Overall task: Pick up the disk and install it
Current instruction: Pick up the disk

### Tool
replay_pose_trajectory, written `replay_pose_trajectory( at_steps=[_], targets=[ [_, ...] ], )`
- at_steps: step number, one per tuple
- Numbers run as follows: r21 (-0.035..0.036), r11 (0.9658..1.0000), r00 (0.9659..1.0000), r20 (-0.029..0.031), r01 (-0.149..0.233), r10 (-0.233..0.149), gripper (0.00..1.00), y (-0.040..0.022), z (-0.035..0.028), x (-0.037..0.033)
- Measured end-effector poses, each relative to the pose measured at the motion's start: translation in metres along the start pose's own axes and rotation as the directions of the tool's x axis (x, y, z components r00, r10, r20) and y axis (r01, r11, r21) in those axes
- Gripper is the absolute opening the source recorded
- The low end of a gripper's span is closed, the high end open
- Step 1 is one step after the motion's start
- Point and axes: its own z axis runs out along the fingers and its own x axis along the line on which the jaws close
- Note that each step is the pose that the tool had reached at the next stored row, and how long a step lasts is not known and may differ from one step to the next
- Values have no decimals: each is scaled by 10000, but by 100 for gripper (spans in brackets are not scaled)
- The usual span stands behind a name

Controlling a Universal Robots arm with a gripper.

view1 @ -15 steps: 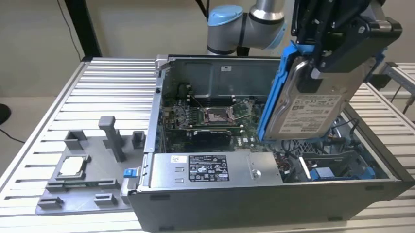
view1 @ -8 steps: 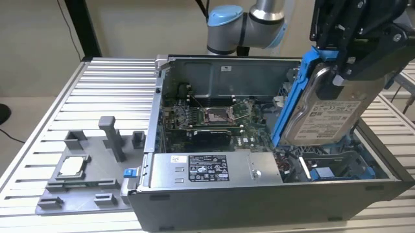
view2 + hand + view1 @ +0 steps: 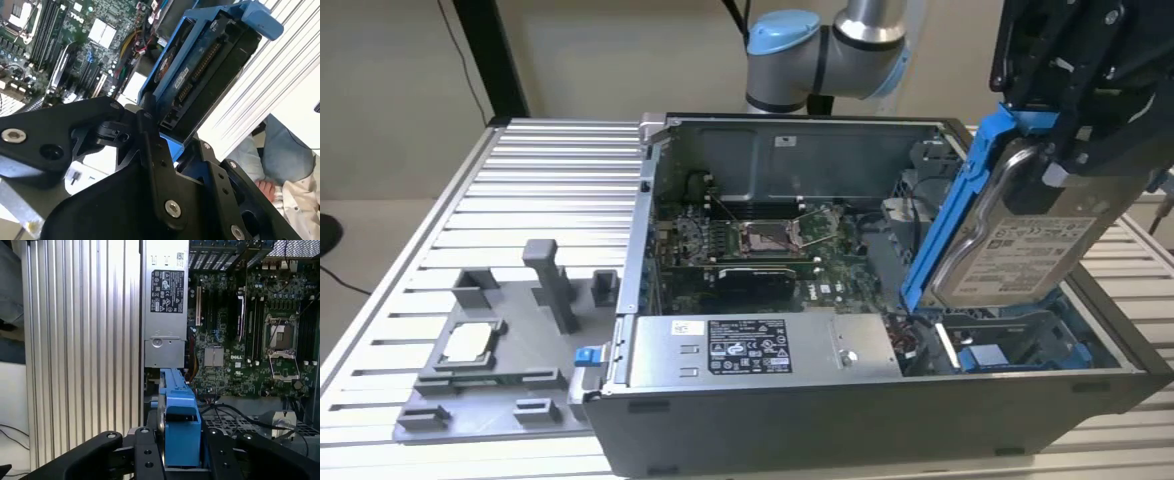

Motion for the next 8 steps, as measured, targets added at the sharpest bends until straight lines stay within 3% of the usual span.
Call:
replay_pose_trajectory(
  at_steps=[5,8],
  targets=[
    [0,10000,10000,0,14,-14,0,-91,0,8],
    [0,10000,10000,1,22,-22,0,-97,0,9]
  ],
)
